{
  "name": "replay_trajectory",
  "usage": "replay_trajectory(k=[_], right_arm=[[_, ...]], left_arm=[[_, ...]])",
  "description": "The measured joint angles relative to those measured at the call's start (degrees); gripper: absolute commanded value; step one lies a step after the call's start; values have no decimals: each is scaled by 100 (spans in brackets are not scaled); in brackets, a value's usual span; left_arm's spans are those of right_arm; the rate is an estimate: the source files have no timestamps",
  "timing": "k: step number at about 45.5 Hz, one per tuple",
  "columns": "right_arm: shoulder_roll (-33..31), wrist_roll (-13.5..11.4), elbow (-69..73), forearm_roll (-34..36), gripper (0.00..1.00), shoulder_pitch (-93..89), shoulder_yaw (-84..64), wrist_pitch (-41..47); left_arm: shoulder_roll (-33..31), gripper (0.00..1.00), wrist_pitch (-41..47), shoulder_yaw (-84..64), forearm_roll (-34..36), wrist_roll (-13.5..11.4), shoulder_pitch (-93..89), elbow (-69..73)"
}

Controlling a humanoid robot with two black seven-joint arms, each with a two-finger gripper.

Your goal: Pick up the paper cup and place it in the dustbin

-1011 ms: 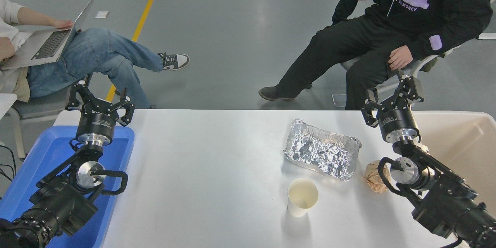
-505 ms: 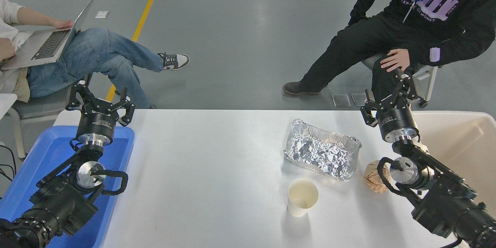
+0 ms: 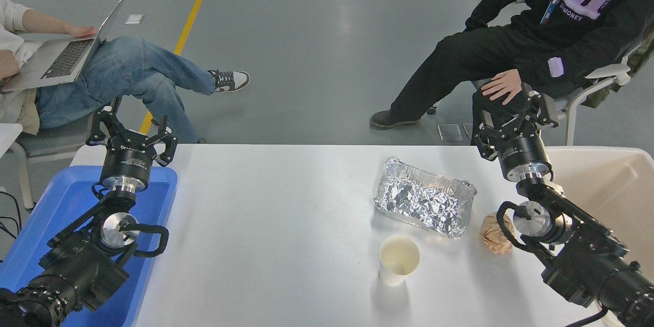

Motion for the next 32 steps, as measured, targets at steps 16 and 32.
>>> replay_trajectory(k=[16,32], right_arm=[[-787,4,387,23,100,191,-1037,-13],[-1775,5,738,158,100,2286,-5850,19]], left_arm=[[-1,99,0,0,1,0,-1,1],[0,99,0,-1,2,0,0,-2]])
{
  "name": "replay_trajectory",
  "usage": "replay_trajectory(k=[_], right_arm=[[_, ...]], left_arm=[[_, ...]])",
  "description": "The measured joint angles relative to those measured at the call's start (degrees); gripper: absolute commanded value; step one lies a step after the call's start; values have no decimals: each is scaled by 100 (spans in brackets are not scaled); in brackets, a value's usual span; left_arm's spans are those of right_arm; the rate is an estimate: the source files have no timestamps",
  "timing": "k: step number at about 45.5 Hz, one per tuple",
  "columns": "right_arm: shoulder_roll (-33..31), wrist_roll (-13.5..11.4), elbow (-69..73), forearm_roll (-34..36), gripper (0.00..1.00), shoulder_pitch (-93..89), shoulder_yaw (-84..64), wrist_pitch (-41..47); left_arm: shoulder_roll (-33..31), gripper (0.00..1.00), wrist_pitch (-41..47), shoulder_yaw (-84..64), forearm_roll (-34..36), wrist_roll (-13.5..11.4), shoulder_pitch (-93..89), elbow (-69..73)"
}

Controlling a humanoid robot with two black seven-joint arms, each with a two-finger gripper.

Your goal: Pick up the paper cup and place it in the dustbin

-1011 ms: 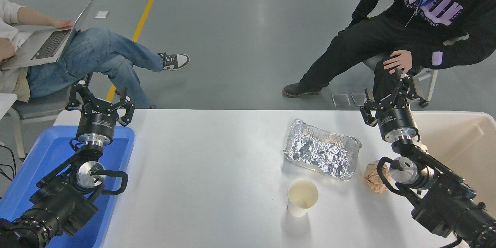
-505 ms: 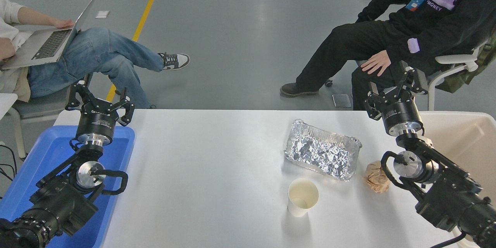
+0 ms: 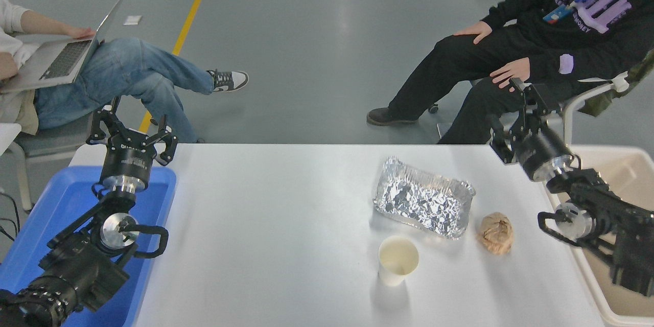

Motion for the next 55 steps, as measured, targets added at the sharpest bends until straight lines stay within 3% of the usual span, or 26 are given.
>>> replay_trajectory(k=[14,23,27,32,38,46,55], right_arm=[[-87,-6,1405,154,100,2857,-4042,120],[480,-95,2108,203,100,4372,-5660,917],[773,-487,2296,202,100,4857,-5990,1382],[1106,-1556,2572,242,100,5522,-6129,2008],[1340,-2557,2885,314,100,6267,-6093,2635],[1635,-3214,3188,466,100,7081,-6051,3285],[2044,-3516,3412,546,100,7499,-6018,3594]], left_arm=[[0,99,0,1,5,0,0,-2],[1,99,0,1,6,0,-2,0],[3,99,0,1,8,1,-2,2],[1,99,0,0,4,-2,-2,1],[1,99,0,1,2,0,1,1],[0,99,0,1,0,0,1,2],[1,99,0,1,1,0,2,3]])
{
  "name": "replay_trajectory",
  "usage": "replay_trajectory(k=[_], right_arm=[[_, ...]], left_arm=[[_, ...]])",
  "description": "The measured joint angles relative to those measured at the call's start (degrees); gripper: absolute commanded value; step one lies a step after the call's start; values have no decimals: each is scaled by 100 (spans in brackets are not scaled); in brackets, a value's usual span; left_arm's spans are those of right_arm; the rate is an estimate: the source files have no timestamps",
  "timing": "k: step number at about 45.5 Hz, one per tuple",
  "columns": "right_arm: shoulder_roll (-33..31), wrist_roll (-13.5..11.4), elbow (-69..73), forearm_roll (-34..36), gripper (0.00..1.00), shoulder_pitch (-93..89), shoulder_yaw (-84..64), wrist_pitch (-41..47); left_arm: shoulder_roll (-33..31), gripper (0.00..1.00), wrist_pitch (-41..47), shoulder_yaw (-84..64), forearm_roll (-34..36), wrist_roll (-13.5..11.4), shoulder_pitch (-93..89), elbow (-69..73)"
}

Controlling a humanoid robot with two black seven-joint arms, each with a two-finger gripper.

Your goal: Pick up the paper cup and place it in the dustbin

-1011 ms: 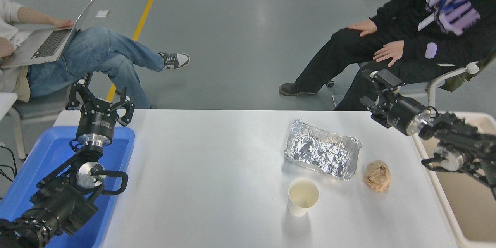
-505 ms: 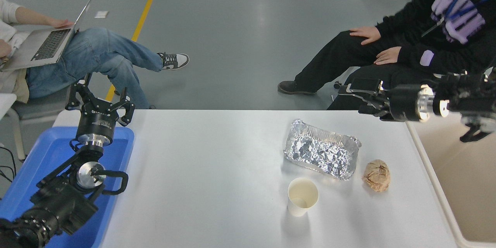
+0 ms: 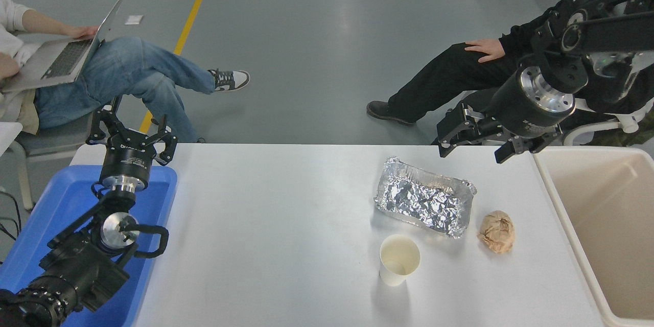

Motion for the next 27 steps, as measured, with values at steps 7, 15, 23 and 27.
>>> replay_trajectory(k=[7,15,23,27], right_arm=[[182,-101,117,49,100,192,6,99],[246,-151,173,129,100,314,-19,151],[255,-176,192,215,100,339,-38,175],[257,-182,190,244,95,280,-33,181]], left_arm=[[0,99,0,0,4,0,2,1],[0,99,0,0,4,0,2,2],[-1,99,0,0,4,0,3,1],[-1,99,0,0,4,0,3,0]])
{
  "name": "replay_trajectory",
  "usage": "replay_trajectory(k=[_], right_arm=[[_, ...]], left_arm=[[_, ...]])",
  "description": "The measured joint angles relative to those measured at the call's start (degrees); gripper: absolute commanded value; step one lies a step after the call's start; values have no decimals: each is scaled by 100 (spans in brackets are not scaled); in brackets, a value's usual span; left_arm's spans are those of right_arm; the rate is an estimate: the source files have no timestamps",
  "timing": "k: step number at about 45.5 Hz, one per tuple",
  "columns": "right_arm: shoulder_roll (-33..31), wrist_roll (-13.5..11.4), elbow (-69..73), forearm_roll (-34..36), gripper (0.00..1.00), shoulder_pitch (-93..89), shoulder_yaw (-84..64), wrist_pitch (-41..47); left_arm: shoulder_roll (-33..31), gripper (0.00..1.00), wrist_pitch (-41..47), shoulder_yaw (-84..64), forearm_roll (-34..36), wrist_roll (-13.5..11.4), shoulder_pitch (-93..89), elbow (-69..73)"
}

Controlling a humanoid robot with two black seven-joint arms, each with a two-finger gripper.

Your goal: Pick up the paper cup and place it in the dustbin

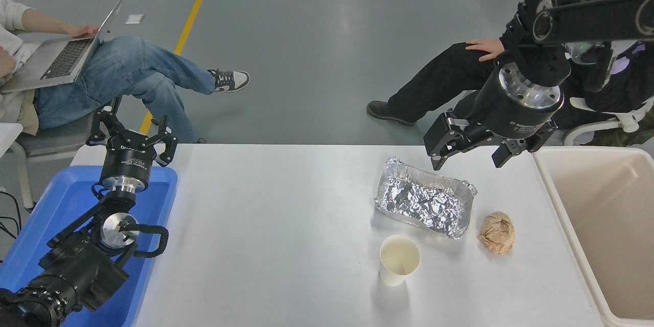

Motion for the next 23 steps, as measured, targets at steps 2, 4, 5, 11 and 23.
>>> replay_trajectory(k=[2,4,5,11,23], right_arm=[[3,-1,-22,12,95,-80,15,4],[4,-2,-52,21,94,-169,28,4],[8,-5,-65,28,94,-237,36,1],[31,-7,-111,95,96,-680,114,-314],[52,-9,-173,93,96,-1920,252,-1515]], left_arm=[[0,99,0,0,0,0,0,0],[0,99,0,0,1,0,0,0],[0,99,0,0,0,0,-1,0],[0,99,0,0,1,0,-5,0],[2,99,0,0,1,0,-5,0]])
